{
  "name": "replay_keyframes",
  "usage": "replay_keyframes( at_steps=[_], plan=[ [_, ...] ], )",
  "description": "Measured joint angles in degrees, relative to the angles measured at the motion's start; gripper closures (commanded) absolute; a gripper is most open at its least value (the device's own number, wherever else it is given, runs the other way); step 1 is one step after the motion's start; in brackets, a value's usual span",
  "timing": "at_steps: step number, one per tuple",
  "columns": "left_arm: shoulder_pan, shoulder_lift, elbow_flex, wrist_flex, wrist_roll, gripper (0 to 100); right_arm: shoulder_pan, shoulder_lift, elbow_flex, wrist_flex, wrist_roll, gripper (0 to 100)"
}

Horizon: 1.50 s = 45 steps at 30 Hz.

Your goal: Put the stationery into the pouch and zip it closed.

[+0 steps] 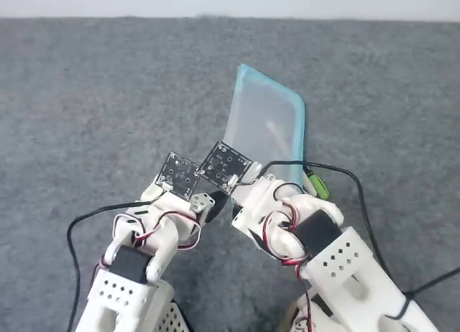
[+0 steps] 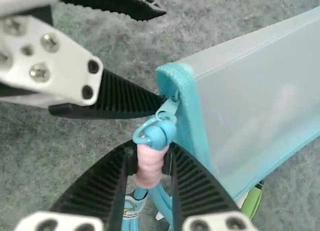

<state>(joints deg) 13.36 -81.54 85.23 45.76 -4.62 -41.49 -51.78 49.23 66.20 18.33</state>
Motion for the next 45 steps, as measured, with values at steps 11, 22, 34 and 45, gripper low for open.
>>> replay_keyframes(
  at_steps=[11, 22, 34, 45],
  plan=[
    [-3.5, 0.0, 0.0, 0.0, 5.1, 73, 0.0, 0.0, 0.0, 0.0, 0.0, 99.3],
    [-4.4, 0.0, 0.0, 0.0, 5.4, 73, -2.0, 0.0, 1.3, 0.0, 0.4, 99.3],
    [-4.4, 0.0, 0.0, 0.0, 5.5, 73, -2.0, 0.0, 2.1, 0.0, 0.7, 99.3],
    [-4.6, 0.0, 0.0, -0.6, 9.4, 73, -2.0, 0.0, 2.7, -0.3, 1.0, 99.3]
  ],
)
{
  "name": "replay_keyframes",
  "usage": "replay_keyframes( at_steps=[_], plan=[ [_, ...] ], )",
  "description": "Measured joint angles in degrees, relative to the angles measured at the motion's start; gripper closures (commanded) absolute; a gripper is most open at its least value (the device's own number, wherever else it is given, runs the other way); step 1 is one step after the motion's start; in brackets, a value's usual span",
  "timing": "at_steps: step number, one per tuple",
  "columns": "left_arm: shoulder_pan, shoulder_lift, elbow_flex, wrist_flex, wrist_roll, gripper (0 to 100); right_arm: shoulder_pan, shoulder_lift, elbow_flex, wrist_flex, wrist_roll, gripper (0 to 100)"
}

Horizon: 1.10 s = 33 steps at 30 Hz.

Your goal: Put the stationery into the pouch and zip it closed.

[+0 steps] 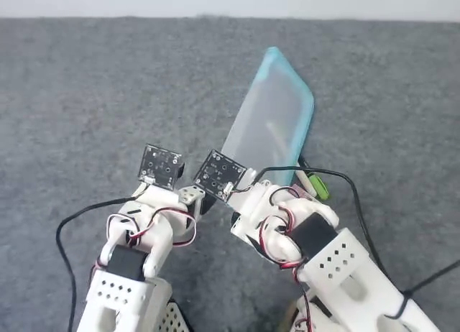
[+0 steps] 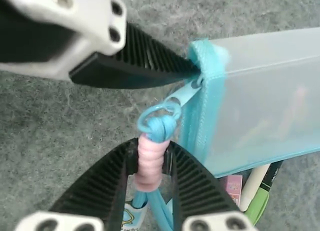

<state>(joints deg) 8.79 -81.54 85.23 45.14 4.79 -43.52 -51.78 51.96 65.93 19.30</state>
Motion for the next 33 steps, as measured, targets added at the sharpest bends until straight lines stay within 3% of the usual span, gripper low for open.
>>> replay_keyframes(
  at_steps=[21, 26, 33],
  plan=[
    [-11.7, 0.0, 0.1, -5.3, 1.8, 73, 0.9, -0.4, 4.0, 4.3, 2.8, 99.3],
    [-10.6, -0.1, 1.3, -5.4, -1.2, 73, 6.9, -0.4, -3.7, 7.6, 5.5, 99.3],
    [-3.3, 0.0, 3.5, -5.5, -7.1, 73, 7.3, 5.8, -17.6, 12.4, 6.3, 99.3]
  ],
)
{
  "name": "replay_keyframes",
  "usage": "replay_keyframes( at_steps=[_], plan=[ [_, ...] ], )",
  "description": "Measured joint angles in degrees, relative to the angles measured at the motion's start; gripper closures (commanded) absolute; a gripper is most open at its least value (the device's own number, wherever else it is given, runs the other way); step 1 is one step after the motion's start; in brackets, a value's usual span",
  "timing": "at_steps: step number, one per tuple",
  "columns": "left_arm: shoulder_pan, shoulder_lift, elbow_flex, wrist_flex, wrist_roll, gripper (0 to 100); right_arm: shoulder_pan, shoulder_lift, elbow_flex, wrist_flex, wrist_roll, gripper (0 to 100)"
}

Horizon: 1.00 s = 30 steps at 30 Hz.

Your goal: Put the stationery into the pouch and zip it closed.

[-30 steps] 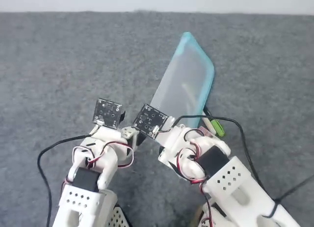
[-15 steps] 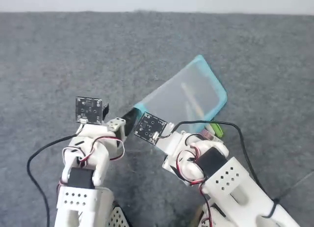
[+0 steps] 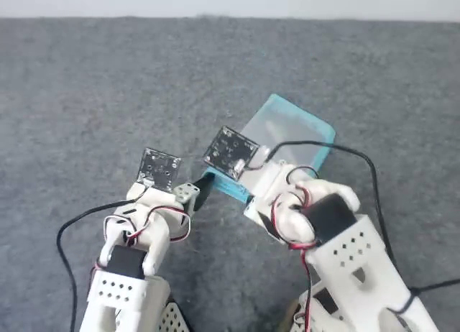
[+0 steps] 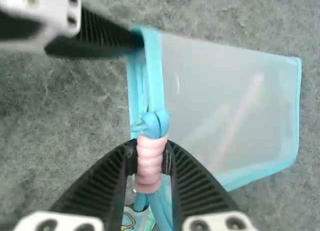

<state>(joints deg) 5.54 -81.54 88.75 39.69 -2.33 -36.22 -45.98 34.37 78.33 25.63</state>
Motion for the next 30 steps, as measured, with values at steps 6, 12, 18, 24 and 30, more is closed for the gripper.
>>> replay_keyframes(
  at_steps=[6, 12, 18, 24, 30],
  plan=[
    [0.4, 0.0, 0.0, -0.9, -0.1, 73, -7.5, 0.9, -0.9, 1.6, 0.0, 99.3],
    [0.8, -0.1, 0.0, -1.1, -2.1, 73, -16.0, -3.2, -0.9, 5.3, 1.6, 99.3],
    [4.7, -0.6, 2.0, -1.1, -4.1, 74, -19.0, -6.7, -0.8, 6.3, 3.5, 99.3],
    [5.6, -0.6, 2.0, -1.1, -4.4, 95, -19.1, -7.9, -0.8, 6.3, 3.5, 99.3],
    [3.5, -0.7, 4.1, -6.7, -4.5, 99, -16.6, -7.9, -0.8, 6.3, 3.5, 99.3]
  ],
)
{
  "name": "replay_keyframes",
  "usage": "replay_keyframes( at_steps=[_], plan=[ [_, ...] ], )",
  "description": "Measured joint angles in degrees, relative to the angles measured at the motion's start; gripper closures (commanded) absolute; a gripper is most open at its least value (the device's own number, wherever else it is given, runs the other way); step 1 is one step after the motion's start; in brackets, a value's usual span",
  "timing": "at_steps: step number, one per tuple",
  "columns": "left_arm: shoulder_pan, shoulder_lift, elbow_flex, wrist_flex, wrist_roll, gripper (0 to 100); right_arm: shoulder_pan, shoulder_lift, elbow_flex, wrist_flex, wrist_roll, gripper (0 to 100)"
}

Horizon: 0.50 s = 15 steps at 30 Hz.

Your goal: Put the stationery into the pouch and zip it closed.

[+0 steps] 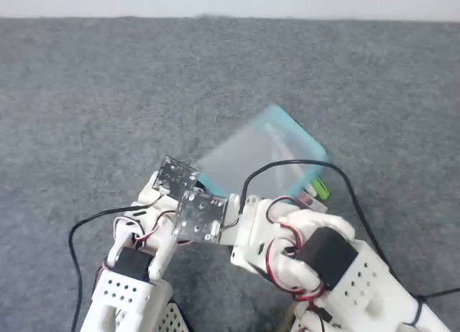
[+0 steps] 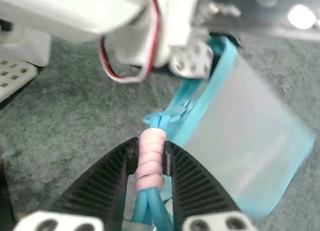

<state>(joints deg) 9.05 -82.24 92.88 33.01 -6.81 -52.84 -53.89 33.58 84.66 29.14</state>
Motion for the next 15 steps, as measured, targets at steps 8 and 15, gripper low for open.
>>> replay_keyframes(
  at_steps=[8, 15],
  plan=[
    [-11.7, 0.1, 0.0, -2.2, 4.7, 99, 11.9, -0.1, 0.0, -0.4, 2.7, 99.3],
    [-12.9, 0.1, 0.0, -2.2, 5.5, 99, 22.8, 1.7, -0.1, -0.5, 1.9, 99.3]
  ],
)
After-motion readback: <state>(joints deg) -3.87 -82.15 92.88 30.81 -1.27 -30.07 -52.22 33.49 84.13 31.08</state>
